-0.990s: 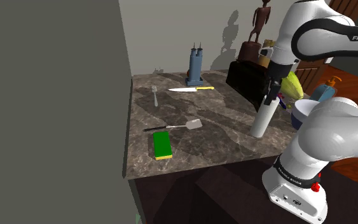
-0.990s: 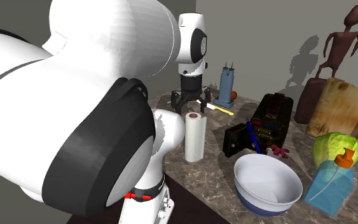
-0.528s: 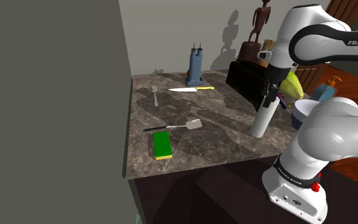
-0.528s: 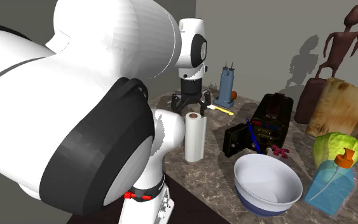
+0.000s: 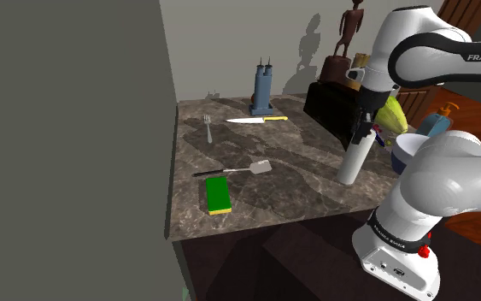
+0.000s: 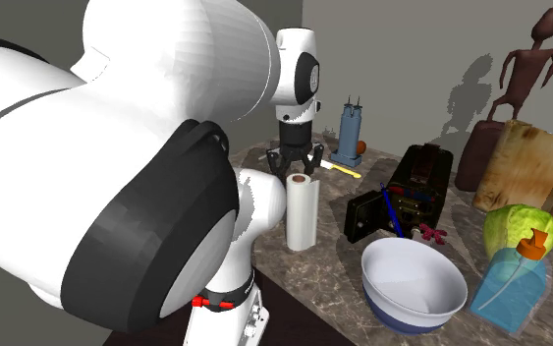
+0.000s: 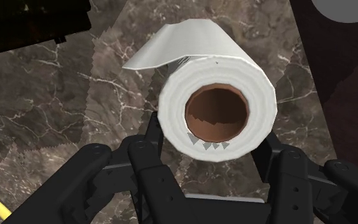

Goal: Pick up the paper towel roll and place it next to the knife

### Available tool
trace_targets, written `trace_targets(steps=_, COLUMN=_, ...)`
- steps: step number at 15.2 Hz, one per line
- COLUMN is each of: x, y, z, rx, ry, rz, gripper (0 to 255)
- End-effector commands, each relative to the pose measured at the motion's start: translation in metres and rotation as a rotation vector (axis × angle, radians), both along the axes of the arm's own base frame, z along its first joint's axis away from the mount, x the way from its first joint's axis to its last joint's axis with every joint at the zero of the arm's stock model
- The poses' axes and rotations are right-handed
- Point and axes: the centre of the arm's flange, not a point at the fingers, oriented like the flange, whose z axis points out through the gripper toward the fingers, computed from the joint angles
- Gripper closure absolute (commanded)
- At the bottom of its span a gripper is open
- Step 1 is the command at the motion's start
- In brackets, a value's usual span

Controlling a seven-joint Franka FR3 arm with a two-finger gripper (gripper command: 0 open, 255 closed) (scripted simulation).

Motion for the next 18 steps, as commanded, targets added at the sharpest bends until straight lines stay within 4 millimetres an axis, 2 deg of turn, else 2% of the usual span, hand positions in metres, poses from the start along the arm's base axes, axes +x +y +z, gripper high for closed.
trace_targets(steps=1, x=0.000, y=0.000, z=0.000, rx=0.000, ry=0.000, rz=0.000, gripper=255)
trace_targets(steps=4, x=0.000, y=0.000, z=0.000, rx=0.000, ry=0.000, rz=0.000, gripper=255)
trace_targets(steps=18, x=0.000, y=0.000, z=0.074, rx=0.000, ry=0.000, rz=0.000, gripper=255)
